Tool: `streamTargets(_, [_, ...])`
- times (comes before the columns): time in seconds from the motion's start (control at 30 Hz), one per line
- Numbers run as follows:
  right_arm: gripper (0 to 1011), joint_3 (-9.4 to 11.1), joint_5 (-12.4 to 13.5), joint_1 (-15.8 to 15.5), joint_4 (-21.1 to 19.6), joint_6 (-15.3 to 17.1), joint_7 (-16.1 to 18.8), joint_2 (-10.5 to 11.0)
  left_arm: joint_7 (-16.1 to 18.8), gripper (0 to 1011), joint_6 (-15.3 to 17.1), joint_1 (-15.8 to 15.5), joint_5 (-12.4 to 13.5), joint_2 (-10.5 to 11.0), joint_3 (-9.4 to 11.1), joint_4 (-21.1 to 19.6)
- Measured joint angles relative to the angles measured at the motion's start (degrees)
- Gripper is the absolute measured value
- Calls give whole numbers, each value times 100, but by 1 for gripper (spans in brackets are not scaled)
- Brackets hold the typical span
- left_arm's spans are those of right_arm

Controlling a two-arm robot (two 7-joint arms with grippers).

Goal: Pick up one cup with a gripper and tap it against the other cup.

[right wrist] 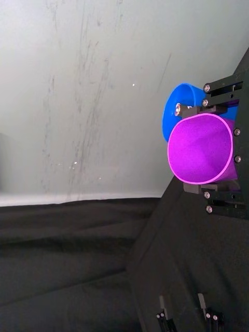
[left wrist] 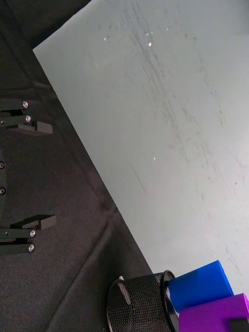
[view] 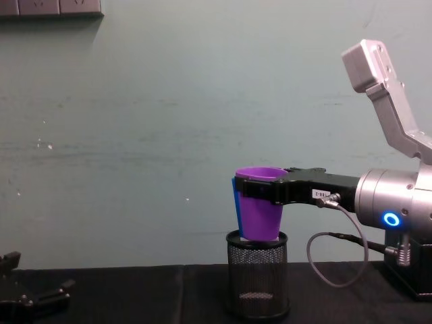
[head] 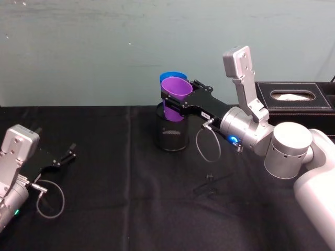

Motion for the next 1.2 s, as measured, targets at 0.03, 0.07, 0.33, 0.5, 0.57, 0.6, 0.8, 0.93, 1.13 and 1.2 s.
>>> streamTargets(0.03, [717, 0, 0, 0, 0, 0, 0, 0, 0, 1000, 0, 0, 0, 0, 0, 0])
streamTargets(0.07, [718, 0, 0, 0, 0, 0, -1, 0, 0, 1000, 0, 0, 0, 0, 0, 0])
streamTargets(0.33, [718, 0, 1, 0, 0, 0, -1, -1, 0, 1000, 0, 0, 0, 0, 0, 0])
streamTargets(0.5, [718, 0, 1, 0, 0, 0, -1, 0, 0, 1000, 0, 0, 0, 0, 0, 0])
streamTargets(0.57, [718, 0, 1, 0, 0, 0, 0, 0, 0, 1000, 0, 0, 0, 0, 0, 0])
streamTargets(0.6, [718, 0, 1, 0, 0, 0, -1, 0, 0, 1000, 0, 0, 0, 0, 0, 0])
streamTargets(0.8, [718, 0, 1, 0, 0, 0, 0, 0, 0, 1000, 0, 0, 0, 0, 0, 0])
streamTargets(0.93, [718, 0, 1, 0, 0, 0, 0, 0, 0, 1000, 0, 0, 1, 0, 0, 0])
streamTargets(1.13, [718, 0, 1, 0, 0, 0, 0, 0, 0, 1000, 0, 0, 0, 0, 0, 0])
streamTargets(1.2, [718, 0, 1, 0, 0, 0, 0, -1, 0, 1000, 0, 0, 0, 0, 0, 0])
